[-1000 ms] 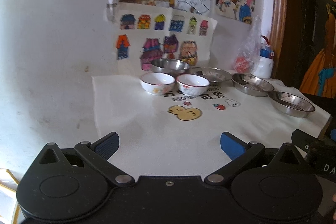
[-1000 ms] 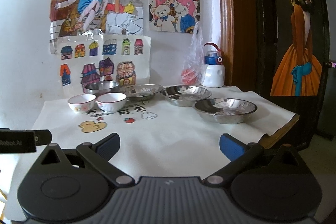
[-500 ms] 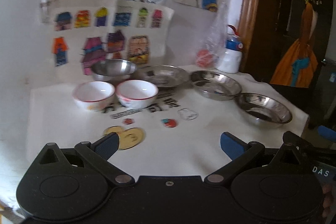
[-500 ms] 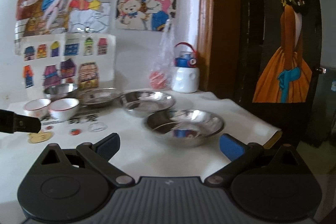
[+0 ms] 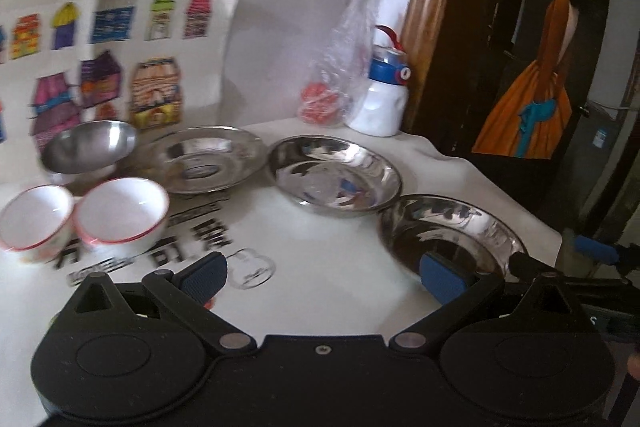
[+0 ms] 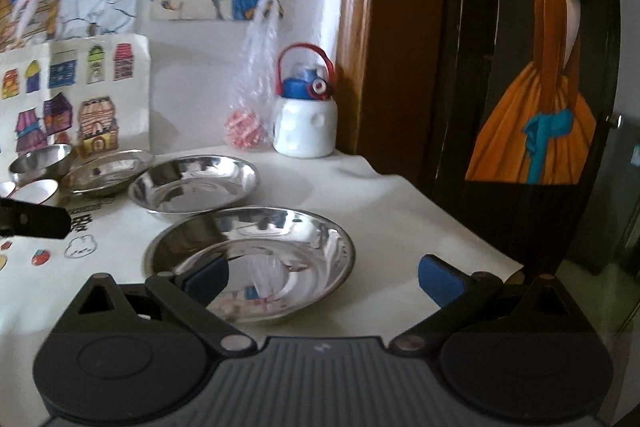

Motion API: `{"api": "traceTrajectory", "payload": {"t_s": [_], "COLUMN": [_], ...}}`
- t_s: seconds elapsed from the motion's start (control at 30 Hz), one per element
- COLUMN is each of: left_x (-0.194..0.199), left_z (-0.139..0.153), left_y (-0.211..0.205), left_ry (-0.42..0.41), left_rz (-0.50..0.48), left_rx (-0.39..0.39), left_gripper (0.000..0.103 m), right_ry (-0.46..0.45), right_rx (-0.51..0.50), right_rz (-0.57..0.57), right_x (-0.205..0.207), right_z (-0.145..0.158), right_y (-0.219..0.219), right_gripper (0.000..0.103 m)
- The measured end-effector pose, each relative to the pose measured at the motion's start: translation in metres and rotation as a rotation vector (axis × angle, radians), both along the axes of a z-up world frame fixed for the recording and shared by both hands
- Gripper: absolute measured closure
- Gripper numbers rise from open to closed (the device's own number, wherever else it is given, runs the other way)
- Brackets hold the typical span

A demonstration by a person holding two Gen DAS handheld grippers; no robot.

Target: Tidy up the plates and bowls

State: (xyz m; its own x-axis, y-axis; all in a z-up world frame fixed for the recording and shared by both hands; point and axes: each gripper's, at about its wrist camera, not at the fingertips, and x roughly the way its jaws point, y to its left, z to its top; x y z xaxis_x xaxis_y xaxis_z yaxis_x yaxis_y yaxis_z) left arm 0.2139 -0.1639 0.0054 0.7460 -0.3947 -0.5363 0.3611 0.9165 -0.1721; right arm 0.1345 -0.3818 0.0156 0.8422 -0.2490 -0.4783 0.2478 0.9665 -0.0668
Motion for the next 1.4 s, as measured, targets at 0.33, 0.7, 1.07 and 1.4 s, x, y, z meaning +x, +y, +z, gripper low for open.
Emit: {"api": "traceTrajectory", "payload": {"t_s": [0.33,0.7,1.07,1.4], "left_x": [0.04,0.066,0.076,0.073], "left_z": [-0.02,-0.036,-0.043,-0.043], "left_y": [-0.039,-0.059,-0.058,-0.062], "left_ry": [0.078,0.172,0.241,0.253], "left_rz": [-0.038,-0.072,-0.06,-0.086], "left_rx": [0.004,-0.036,-0.092,-0.089], "left_gripper": [0.001,0.006,0.039,0.083], "right_ry": [0.088,0.104,0.091,0.098], "right_rx": [0.1,0.186,0.218,0.247], "right_rz": [0.044,0.074,0.056,0.026], "right_x": [0.04,0.053,0.056,0.047], "right_z": [-0.013,-0.026,-0.026,-0.022], "right_y": [-0.039,-0.048,-0.048,-0.051], "right_gripper": [0.01,0.016,0.06,0.082]}}
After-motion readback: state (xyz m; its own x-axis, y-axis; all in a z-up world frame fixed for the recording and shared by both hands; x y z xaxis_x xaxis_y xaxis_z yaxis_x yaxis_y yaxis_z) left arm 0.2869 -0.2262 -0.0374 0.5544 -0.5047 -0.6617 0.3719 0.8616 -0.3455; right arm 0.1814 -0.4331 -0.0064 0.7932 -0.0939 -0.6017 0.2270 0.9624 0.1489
